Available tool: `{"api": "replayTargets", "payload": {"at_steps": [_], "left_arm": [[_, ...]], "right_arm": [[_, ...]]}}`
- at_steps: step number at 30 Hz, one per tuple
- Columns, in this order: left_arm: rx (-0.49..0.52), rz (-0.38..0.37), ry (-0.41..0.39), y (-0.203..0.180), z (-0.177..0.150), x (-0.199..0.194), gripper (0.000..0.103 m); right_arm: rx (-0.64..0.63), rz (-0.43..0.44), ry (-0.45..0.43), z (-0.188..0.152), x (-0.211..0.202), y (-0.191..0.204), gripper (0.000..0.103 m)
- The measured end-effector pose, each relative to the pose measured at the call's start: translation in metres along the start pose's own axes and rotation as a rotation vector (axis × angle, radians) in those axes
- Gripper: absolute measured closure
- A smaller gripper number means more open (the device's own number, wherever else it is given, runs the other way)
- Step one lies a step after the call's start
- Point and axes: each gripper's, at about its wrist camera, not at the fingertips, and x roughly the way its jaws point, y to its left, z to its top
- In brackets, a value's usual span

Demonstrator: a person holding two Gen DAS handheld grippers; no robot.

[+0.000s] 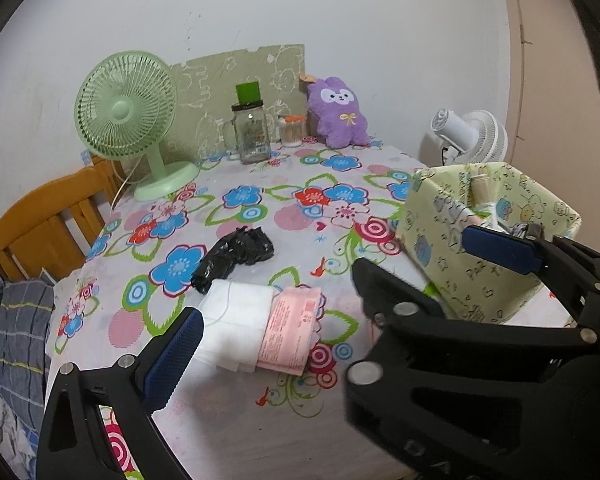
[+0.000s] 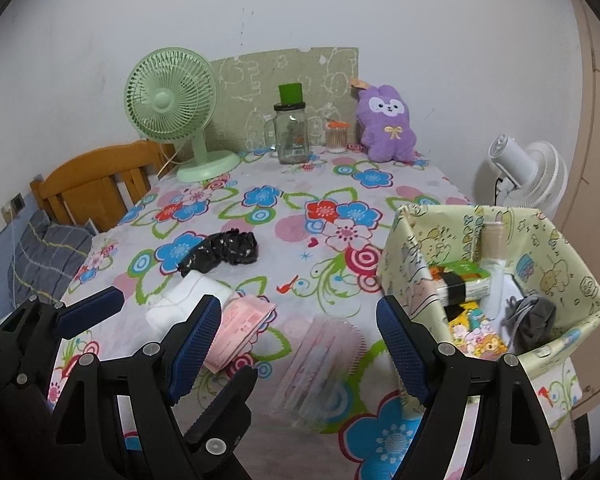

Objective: Organize soft objects
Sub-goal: 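Withdraw both tools from the box toward the pink packet and plastic sleeve, then grasp clear plastic sleeve with right tool while left tool grasps pink packet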

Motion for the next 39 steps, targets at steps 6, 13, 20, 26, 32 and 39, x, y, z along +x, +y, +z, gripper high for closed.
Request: {"api": "replayTargets", "payload": {"at_steps": [6, 13, 20, 26, 32, 39], "left_arm": [[-0.039, 0.011, 0.035, 0.012, -0.005, 0.015, 0.002], [-0.057, 0.013, 0.073, 0.02, -0.012, 0.029, 0.002], [-0.074, 0.015, 0.087, 0.029, -0.014, 0.035, 0.002], [-0.077, 0.014, 0.116, 0.032, -0.019, 0.046, 0.003], [-0.069, 0.013, 0.146, 0.03, -0.024, 0.058, 0.005], [-0.08, 0.015, 0.168, 0.029, -0.029, 0.068, 0.006]], "right_arm": [[0.015, -0.017, 0.006, -0.006, 0.011, 0.0, 0.021], [-0.027, -0.053, 0.007, -0.009, 0.021, 0.007, 0.021], [-0.019, -0.01, 0.043, -0.009, 0.031, 0.015, 0.027], [0.021, -0.024, 0.104, -0.016, 0.048, 0.012, 0.034], [0.053, -0.055, 0.161, -0.024, 0.063, 0.008, 0.041], [0.059, -0.089, 0.196, -0.031, 0.074, 0.005, 0.048]]}}
